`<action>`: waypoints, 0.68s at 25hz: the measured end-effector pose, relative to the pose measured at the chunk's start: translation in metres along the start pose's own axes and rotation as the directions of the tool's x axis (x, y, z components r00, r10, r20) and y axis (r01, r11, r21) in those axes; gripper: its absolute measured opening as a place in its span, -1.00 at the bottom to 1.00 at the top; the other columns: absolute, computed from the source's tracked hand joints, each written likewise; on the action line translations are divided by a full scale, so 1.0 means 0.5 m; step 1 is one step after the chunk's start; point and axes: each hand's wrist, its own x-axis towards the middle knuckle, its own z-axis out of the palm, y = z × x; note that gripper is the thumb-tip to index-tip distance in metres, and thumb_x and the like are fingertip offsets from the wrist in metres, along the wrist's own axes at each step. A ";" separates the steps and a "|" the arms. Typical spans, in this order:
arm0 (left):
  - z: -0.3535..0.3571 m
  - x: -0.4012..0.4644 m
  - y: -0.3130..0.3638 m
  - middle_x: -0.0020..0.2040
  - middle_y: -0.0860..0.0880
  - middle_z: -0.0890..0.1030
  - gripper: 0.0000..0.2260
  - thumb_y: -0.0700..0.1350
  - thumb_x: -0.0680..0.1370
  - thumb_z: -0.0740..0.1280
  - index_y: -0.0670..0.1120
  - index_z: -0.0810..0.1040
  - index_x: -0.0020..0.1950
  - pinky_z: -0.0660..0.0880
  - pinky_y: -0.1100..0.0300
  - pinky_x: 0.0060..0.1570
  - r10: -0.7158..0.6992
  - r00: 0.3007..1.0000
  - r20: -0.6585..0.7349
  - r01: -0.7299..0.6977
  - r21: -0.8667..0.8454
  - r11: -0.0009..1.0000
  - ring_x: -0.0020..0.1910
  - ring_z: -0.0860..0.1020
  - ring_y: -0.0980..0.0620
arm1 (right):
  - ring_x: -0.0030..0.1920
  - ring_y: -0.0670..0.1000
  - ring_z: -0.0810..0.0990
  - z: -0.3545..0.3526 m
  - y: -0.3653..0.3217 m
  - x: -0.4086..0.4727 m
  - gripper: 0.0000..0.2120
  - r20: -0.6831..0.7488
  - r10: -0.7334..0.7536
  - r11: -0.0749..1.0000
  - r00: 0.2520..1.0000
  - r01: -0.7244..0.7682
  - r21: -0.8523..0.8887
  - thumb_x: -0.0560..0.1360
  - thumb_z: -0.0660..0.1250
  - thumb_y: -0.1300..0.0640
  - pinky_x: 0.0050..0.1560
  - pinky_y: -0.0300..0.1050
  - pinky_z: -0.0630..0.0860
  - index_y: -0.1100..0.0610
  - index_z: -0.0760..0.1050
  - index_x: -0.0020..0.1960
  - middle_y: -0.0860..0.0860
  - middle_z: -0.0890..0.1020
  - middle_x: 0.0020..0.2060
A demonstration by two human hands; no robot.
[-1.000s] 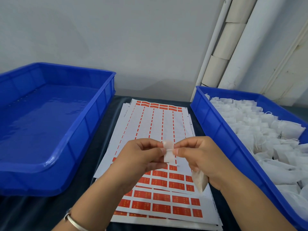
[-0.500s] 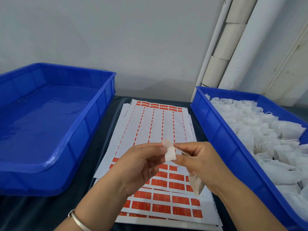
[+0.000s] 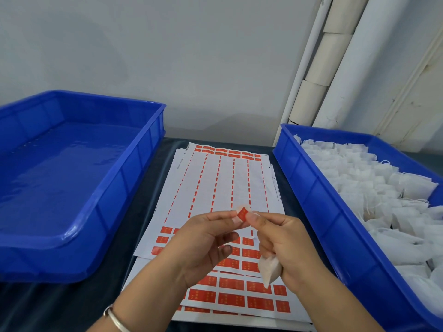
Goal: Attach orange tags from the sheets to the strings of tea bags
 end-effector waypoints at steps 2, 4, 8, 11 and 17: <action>0.000 0.002 -0.004 -0.19 -0.11 0.68 -0.89 -0.20 0.46 0.39 -0.16 0.70 -0.09 0.46 0.29 -0.45 0.001 1.000 -0.004 -0.001 -0.017 1.000 -0.36 0.55 0.07 | -0.60 -0.21 0.48 0.004 0.008 0.000 -0.81 -0.028 0.025 0.998 0.999 -0.023 0.058 0.40 0.41 0.11 -0.57 -0.42 0.36 0.16 0.64 -0.03 -0.19 0.52 -0.57; 0.000 0.003 -0.009 -0.22 -0.10 0.67 -0.90 -0.22 0.47 0.38 -0.15 0.70 -0.11 0.47 0.28 -0.42 0.030 1.000 -0.001 -0.030 -0.013 0.999 -0.36 0.56 0.07 | -0.59 -0.21 0.48 0.009 0.017 0.000 -0.84 -0.064 0.037 0.995 0.997 -0.031 0.091 0.44 0.40 0.10 -0.57 -0.41 0.35 0.13 0.64 -0.03 -0.19 0.52 -0.56; 0.008 0.008 -0.022 -0.27 -0.01 0.66 -0.92 -0.04 0.35 0.48 -0.03 0.69 -0.23 0.49 0.30 -0.32 0.188 0.979 -0.085 -0.166 0.217 0.962 -0.32 0.60 0.10 | -0.37 -0.08 0.65 0.025 0.041 0.001 -0.87 -0.161 -0.011 0.999 0.987 0.016 0.029 0.45 0.39 0.04 -0.38 -0.25 0.60 -0.10 0.68 -0.23 -0.10 0.65 -0.41; 0.018 0.006 -0.030 -0.36 0.07 0.63 -0.85 0.04 0.39 0.44 0.00 0.63 -0.32 0.48 0.29 -0.32 0.291 0.939 -0.184 -0.199 0.399 0.895 -0.38 0.56 0.12 | -0.33 -0.17 0.66 0.039 0.050 -0.001 -0.82 -0.152 0.005 1.000 0.988 -0.003 0.017 0.45 0.38 0.01 -0.33 -0.26 0.54 -0.16 0.66 -0.30 -0.19 0.68 -0.34; -0.018 -0.040 0.085 -0.35 0.12 0.64 -0.84 0.10 0.35 0.37 0.03 0.58 -0.27 0.49 0.34 -0.34 0.486 0.871 -0.069 -0.302 0.705 0.642 -0.38 0.59 0.17 | -0.12 -0.22 0.64 0.026 0.040 -0.003 -0.80 0.090 -0.016 0.996 0.996 0.023 -0.084 0.49 0.34 0.04 -0.25 -0.35 0.53 -0.18 0.53 0.08 -0.24 0.65 -0.18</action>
